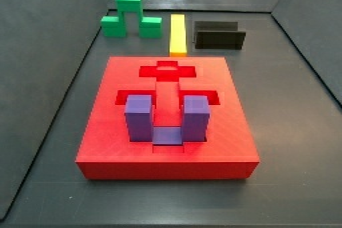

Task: Pick up the blue object. Move up. Place the blue object on the fixture. Regrasp the blue object. Move to above the board. Insert the blue object.
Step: Insert the blue object.

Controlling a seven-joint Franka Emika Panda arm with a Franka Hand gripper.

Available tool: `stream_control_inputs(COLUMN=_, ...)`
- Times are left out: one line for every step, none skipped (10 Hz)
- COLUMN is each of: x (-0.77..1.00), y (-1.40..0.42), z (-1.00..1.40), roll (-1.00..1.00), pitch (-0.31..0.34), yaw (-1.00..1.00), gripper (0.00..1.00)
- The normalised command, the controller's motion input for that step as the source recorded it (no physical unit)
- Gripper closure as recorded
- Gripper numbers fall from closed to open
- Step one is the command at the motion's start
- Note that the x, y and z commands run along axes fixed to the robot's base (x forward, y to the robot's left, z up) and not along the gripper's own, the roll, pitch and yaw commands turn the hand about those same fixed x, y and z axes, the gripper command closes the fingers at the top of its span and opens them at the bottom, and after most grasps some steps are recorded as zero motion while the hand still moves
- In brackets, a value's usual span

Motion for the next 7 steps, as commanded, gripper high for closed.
stream_control_inputs(x=0.33, y=0.23, z=-0.66, roll=0.00, pitch=-0.159, yaw=0.09, gripper=1.00)
stream_control_inputs(x=0.33, y=0.22, z=-0.62, roll=0.05, pitch=-0.107, yaw=0.10, gripper=1.00)
stream_control_inputs(x=0.29, y=0.21, z=-0.58, roll=0.10, pitch=-0.087, yaw=0.09, gripper=1.00)
stream_control_inputs(x=0.22, y=0.17, z=-0.52, roll=0.15, pitch=-0.057, yaw=0.05, gripper=1.00)
stream_control_inputs(x=0.22, y=0.12, z=-0.53, roll=0.15, pitch=-0.027, yaw=0.00, gripper=1.00)
stream_control_inputs(x=0.04, y=0.05, z=-0.53, roll=0.08, pitch=-0.070, yaw=-0.06, gripper=1.00)
stream_control_inputs(x=0.00, y=0.06, z=-0.49, roll=0.01, pitch=-0.109, yaw=-0.09, gripper=1.00)
